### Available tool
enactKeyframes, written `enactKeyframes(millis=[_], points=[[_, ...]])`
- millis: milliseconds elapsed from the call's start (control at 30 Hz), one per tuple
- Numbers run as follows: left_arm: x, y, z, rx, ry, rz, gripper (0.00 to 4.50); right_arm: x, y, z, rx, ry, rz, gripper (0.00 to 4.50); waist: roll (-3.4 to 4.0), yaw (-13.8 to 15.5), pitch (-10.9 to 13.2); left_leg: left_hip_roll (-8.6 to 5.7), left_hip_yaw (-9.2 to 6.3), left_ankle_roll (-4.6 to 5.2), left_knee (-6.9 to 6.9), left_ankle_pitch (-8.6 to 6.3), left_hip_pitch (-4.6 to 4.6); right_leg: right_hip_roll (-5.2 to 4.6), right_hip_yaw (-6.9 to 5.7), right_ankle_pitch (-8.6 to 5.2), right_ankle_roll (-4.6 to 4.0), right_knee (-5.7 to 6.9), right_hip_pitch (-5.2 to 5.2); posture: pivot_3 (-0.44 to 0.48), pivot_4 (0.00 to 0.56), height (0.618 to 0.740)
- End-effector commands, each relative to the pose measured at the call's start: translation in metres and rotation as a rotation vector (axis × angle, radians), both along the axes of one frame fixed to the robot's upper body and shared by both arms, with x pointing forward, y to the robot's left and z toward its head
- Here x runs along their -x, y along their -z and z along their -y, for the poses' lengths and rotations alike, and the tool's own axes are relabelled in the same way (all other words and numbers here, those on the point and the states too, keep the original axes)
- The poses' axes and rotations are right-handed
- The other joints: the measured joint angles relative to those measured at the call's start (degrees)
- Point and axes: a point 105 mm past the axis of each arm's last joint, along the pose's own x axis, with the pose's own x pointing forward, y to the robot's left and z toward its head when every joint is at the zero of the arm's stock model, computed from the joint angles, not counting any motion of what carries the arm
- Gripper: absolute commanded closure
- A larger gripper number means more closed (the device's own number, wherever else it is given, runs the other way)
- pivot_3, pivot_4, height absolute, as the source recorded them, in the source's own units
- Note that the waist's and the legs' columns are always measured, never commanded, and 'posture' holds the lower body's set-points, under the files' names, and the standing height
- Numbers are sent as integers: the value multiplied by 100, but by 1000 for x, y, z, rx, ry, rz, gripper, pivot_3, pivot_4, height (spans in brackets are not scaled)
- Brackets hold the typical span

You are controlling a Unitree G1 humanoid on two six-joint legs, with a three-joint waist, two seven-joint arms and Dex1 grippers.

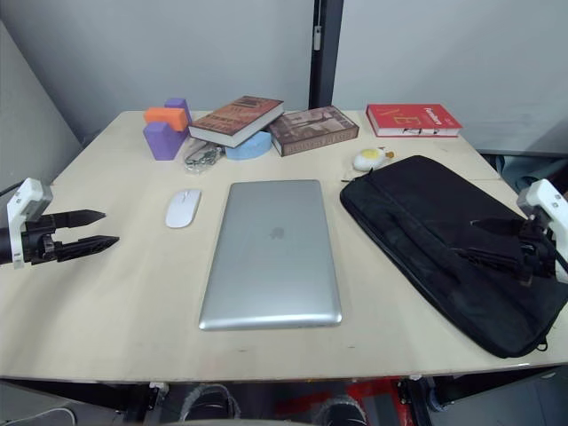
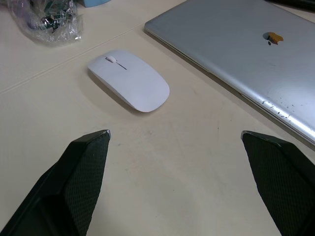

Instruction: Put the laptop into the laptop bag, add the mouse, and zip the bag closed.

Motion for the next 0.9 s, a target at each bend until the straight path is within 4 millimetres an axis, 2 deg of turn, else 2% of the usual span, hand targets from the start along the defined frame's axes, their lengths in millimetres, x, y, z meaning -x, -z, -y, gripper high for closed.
enactKeyframes(millis=[33, 300, 467, 533, 667, 767, 833, 900], points=[[0, -12, 5, -10, 21, 22, 26, -2, -15, 1, 25, -5, 54, 0, 0, 0, 0, 0, 0, 0, 0, 0, 0, 0, 0, 0, 0, 0, 0, 0, 150, 740], [6, -12, 12, -12, 27, -15, 26, -8, -14, -1, 22, 1, 71, 0, 0, -4, 0, 0, 0, 0, 0, 0, -1, -3, -6, 0, -1, 0, 0, 0, 150, 740], [3, -16, 15, 40, 23, -10, 26, -10, -16, -3, 24, -1, 81, 0, 0, -3, 0, 0, 0, 0, 3, 0, 0, -3, -8, 0, -1, 4, 0, 0, 150, 740], [0, -18, 18, 114, 15, -24, 26, -11, -16, -4, 25, -4, 84, 0, 0, 3, 0, 0, 0, 0, 3, 0, 1, -4, -8, 0, -1, 4, 0, 0, 150, 740], [-2, -4, 30, 150, 62, -84, 26, -12, -15, -10, 25, -24, 88, 0, 1, 17, -4, -1, 0, 1, 6, 1, 0, -5, -11, 0, -2, 6, 1, 0, 150, 740], [0, 4, 47, 193, 125, -154, 26, -12, -15, -25, 9, -68, 92, 0, 2, 10, -4, -1, 0, 1, 5, 1, -1, -6, -10, 0, -2, 5, 1, 0, 150, 740], [-2, 8, 58, 249, 148, -221, 0, -13, -8, -34, 27, -89, 69, 545, 2, 8, -4, -1, -1, 1, 5, 1, 0, -6, -12, 0, -2, 10, 0, 0, 150, 740], [-10, 8, 67, 399, 106, -330, 0, -15, -6, -44, 24, -113, 68, 1206, 2, 15, -5, -1, -1, 1, 9, 2, 1, -6, -13, 0, -2, 17, 0, 0, 150, 740]])
